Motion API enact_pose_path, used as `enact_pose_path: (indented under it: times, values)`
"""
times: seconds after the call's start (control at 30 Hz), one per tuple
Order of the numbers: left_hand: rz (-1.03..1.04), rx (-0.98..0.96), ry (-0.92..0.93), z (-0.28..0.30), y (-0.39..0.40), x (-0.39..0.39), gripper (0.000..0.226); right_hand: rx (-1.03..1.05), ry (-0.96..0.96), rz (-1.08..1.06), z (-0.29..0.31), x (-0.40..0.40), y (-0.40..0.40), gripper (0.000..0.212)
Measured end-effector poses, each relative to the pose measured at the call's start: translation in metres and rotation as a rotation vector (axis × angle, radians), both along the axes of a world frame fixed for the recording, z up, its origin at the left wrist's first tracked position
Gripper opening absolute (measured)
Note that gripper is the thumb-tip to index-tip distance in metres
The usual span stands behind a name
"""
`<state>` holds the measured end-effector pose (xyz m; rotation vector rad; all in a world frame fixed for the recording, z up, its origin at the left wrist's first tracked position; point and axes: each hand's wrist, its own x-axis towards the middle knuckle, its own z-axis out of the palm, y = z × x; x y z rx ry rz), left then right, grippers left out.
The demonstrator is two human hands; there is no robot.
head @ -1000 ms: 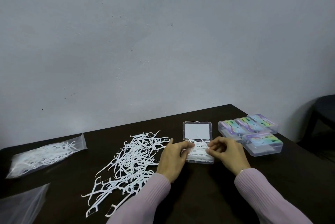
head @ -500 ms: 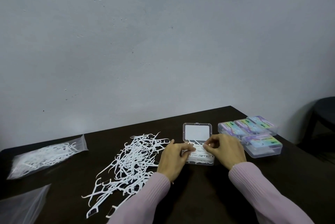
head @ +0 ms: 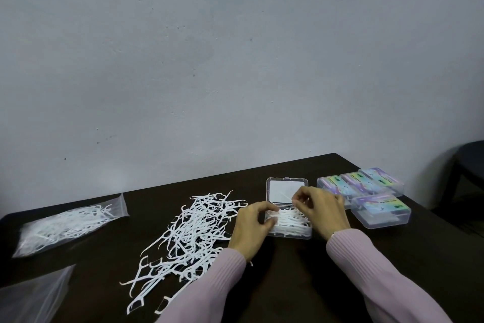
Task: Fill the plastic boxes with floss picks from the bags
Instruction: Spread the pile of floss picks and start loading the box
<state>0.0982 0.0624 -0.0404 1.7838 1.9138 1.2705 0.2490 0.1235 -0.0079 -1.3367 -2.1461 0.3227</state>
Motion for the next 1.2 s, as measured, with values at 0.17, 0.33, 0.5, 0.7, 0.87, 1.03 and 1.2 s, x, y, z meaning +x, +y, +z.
enact_pose_path:
  times: [0.17,0.33,0.5,0.7,0.87,1.03,1.2]
  values:
    - [-0.011,-0.018,0.182,-0.003,0.002,-0.004,0.043,0.037,-0.016,0.015,0.006,0.0,-0.002,0.01]
    - [-0.022,-0.06,0.2,-0.007,0.003,-0.004,0.043,0.05,-0.182,0.044,0.005,-0.002,-0.006,0.014]
    - [0.033,-0.03,0.298,-0.004,0.002,-0.004,0.045,0.037,-0.163,0.023,0.002,0.002,-0.005,0.016]
    - [-0.038,-0.08,0.29,-0.005,-0.001,-0.005,0.045,-0.075,-0.031,0.109,-0.004,0.012,-0.001,0.023]
    - [-0.069,-0.08,0.264,-0.007,-0.002,-0.001,0.043,-0.246,0.066,0.189,-0.016,0.016,-0.007,0.047]
    - [-0.074,-0.058,0.146,-0.007,-0.002,0.003,0.042,-0.451,0.121,0.2,-0.026,0.011,-0.01,0.063]
    - [-0.088,-0.058,0.07,-0.006,-0.002,0.005,0.043,-0.425,0.13,0.092,-0.026,0.003,-0.01,0.06]
